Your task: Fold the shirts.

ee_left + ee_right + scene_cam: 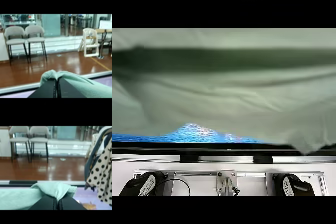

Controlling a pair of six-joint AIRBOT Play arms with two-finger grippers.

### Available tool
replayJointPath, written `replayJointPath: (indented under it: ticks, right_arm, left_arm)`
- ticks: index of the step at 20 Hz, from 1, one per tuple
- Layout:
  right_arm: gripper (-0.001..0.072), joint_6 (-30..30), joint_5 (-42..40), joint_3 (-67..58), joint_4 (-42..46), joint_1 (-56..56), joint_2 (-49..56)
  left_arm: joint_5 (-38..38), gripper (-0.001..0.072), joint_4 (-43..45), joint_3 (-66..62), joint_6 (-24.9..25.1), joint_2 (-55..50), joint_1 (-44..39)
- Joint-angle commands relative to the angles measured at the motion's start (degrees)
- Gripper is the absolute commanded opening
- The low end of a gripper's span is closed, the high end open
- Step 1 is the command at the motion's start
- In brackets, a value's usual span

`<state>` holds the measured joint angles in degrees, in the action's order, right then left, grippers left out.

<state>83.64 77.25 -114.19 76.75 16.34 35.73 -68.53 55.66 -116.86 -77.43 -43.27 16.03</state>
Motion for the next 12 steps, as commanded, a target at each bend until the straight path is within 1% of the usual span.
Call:
replayJointPath:
  ticks: [1,3,5,7,10,11,12]
  right_arm:
    - [0.0058,0.74,6.27,-0.59,2.64,-0.02,-0.63]
    - [0.0058,0.79,10.45,-0.61,3.58,-0.02,0.85]
    - [0.0058,0.79,20.06,-0.39,2.69,-0.02,4.42]
    - [0.0058,0.52,29.33,2.38,0.68,-0.02,9.35]
    - [0.0058,1.46,28.96,14.43,-0.68,-0.02,15.04]
    - [0.0057,1.44,27.82,20.26,-0.35,-0.04,17.14]
    - [0.0058,1.18,24.55,26.58,-0.28,-0.02,19.23]
  left_arm:
    - [-8.59,0.0032,5.95,0.15,-0.83,1.77,0.00]
    - [-13.90,0.0032,6.51,0.17,-0.83,0.94,0.00]
    - [-17.70,0.0032,6.49,2.49,-0.83,0.11,0.00]
    - [-19.06,0.0032,6.49,9.09,-0.70,-0.44,0.00]
    - [-18.88,0.0032,6.49,22.99,0.96,-3.21,0.00]
    - [-18.21,0.0032,6.49,27.74,1.14,-5.16,0.00]
    - [-16.52,0.0032,6.45,32.48,1.11,-7.72,-0.04]
